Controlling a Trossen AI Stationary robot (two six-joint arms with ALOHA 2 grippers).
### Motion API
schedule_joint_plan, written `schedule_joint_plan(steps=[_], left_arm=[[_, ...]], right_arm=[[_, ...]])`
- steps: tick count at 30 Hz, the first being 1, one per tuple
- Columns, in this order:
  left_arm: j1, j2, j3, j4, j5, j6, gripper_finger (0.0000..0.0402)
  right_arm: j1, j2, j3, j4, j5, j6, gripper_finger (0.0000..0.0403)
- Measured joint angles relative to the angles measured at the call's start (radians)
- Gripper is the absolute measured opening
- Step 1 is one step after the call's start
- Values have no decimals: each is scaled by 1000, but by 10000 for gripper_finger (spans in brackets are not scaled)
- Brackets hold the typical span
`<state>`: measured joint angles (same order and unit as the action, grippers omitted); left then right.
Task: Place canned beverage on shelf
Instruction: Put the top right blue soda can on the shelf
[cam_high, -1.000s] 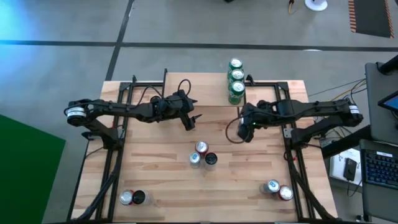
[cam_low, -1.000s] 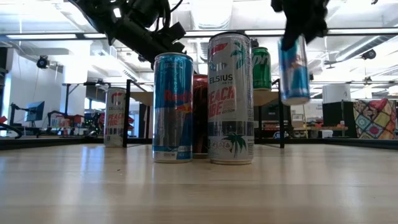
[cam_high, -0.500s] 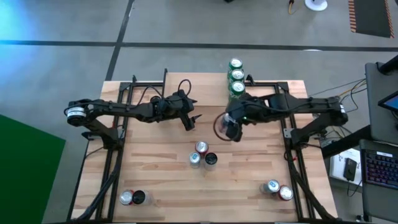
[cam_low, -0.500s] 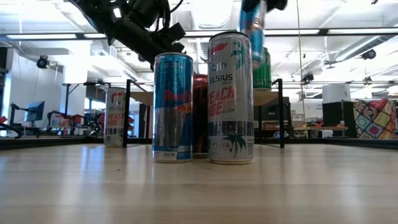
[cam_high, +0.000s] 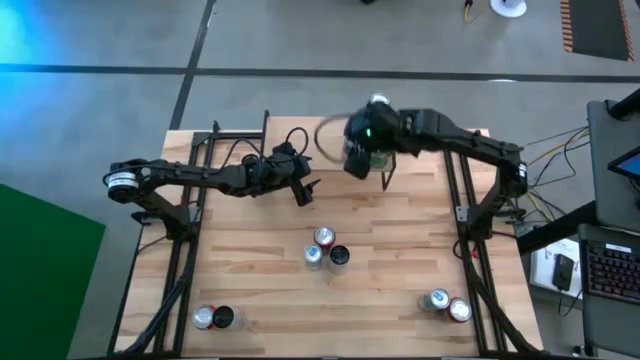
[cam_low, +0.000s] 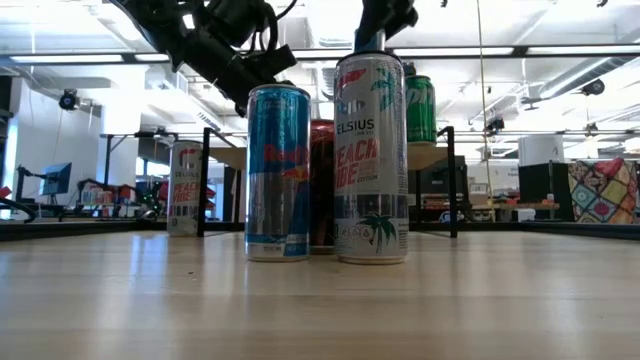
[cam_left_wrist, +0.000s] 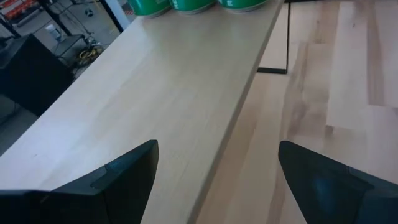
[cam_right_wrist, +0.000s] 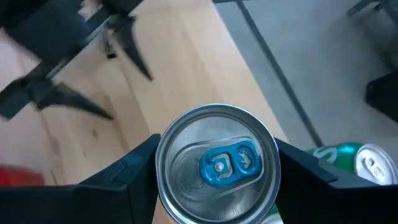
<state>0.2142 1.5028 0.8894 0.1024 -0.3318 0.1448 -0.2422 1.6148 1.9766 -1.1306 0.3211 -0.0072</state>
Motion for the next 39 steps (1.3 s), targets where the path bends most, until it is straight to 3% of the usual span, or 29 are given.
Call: schedule_joint_plan(steps=[10,17,22,39], left_arm=[[-1,0,0,-9,0,0,317],[-1,0,0,-9,1,-4,317],[-1,0,0,-8,1,-4,317],[-1,0,-2,-9,1,-11,317]], right_arm=[[-252,86,46,8,-158,-126,232],[-347,127,68,62,-231,-192,232],[-382,147,83,98,-314,-202,232],[-413,207,92,92,-322,-211,232]])
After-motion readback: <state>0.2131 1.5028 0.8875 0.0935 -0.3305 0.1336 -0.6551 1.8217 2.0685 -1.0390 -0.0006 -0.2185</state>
